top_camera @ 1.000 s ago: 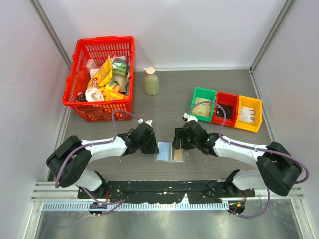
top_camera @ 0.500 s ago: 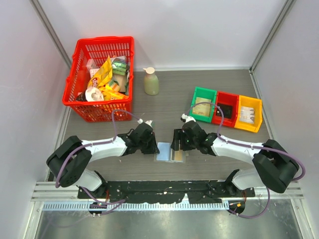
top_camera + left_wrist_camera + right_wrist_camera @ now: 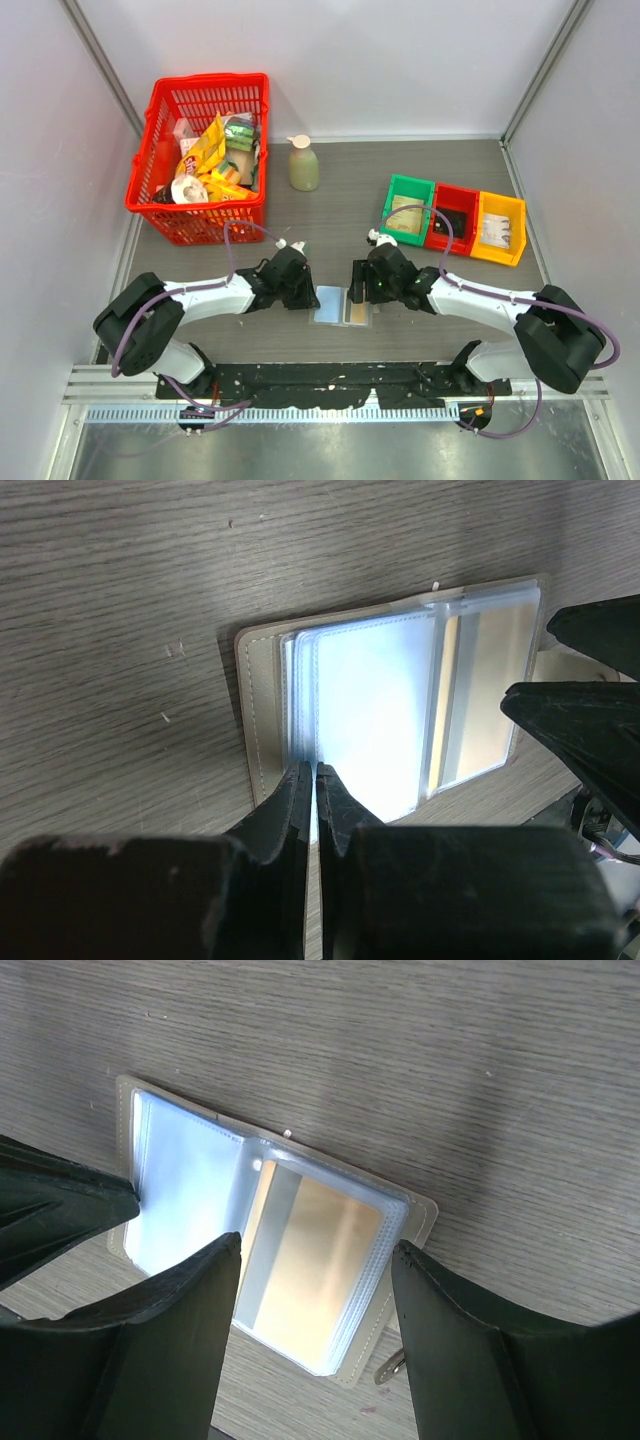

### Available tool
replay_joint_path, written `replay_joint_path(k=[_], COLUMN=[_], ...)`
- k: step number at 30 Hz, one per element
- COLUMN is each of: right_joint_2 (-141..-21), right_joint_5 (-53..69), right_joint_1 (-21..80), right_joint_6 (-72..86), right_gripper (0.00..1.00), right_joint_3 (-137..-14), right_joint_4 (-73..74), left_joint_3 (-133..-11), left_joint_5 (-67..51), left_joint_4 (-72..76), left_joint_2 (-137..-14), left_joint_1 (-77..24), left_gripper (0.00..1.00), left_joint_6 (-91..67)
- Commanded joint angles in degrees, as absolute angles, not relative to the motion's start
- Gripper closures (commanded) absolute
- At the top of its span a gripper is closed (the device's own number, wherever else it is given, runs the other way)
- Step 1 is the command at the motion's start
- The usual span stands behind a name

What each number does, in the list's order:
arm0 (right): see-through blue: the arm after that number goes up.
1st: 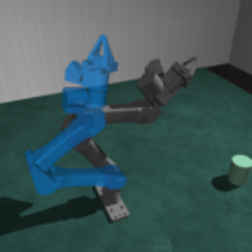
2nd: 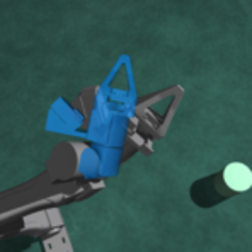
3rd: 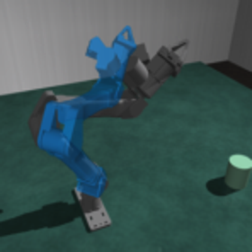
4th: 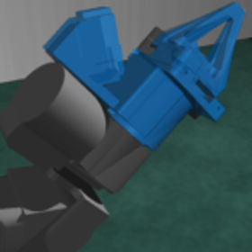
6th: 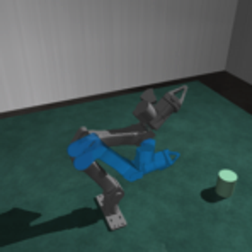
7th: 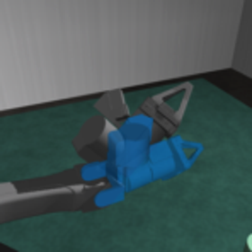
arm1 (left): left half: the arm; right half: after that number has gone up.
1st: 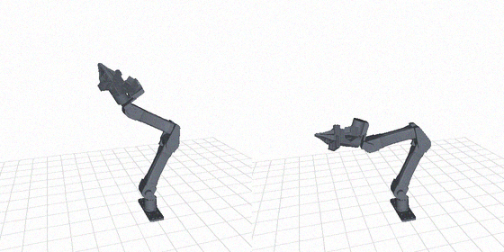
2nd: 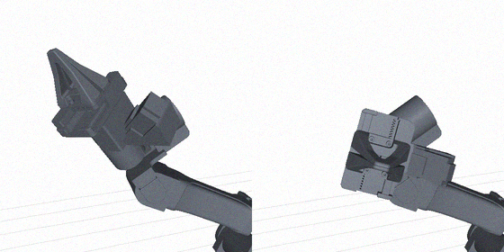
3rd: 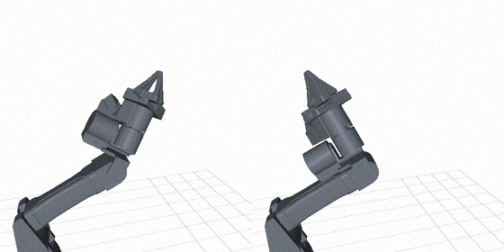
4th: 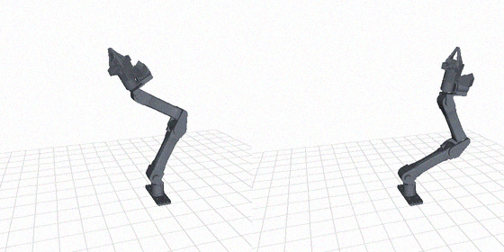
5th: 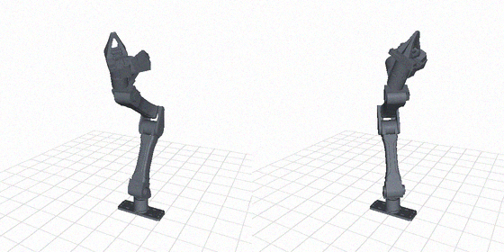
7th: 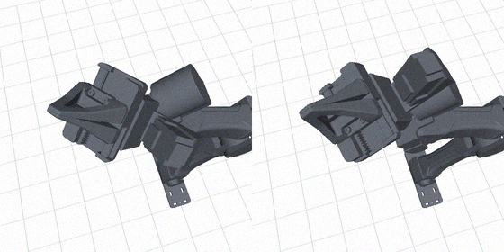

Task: Take the credit cards out of the card holder
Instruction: Remove the credit card from the card holder.

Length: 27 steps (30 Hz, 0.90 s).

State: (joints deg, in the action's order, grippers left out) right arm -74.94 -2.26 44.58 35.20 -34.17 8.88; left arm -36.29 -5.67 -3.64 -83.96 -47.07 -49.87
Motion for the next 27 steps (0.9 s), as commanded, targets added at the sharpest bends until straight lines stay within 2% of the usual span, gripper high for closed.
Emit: replay_joint_path(k=[1,20,27], right_joint_2=[-74.9,-74.8,-72.4], right_joint_5=[-1.3,6.2,-5.6], right_joint_1=[44.9,44.9,45.0], right_joint_6=[35.9,36.4,35.9], right_gripper=[0.34,0.41,0.39], right_joint_3=[-35.4,-35.2,-35.9], right_joint_4=[6.4,1.8,9.3], left_joint_3=[-36.1,-36.1,-35.9], left_joint_5=[-5.9,-6.0,-5.7], left_joint_4=[-3.4,-3.2,-3.2], left_joint_2=[-84.8,-85.1,-84.9], left_joint_1=[-47.1,-47.3,-47.5], left_gripper=[0.92,0.92,0.92], left_joint_6=[-50.1,-50.3,-50.4])
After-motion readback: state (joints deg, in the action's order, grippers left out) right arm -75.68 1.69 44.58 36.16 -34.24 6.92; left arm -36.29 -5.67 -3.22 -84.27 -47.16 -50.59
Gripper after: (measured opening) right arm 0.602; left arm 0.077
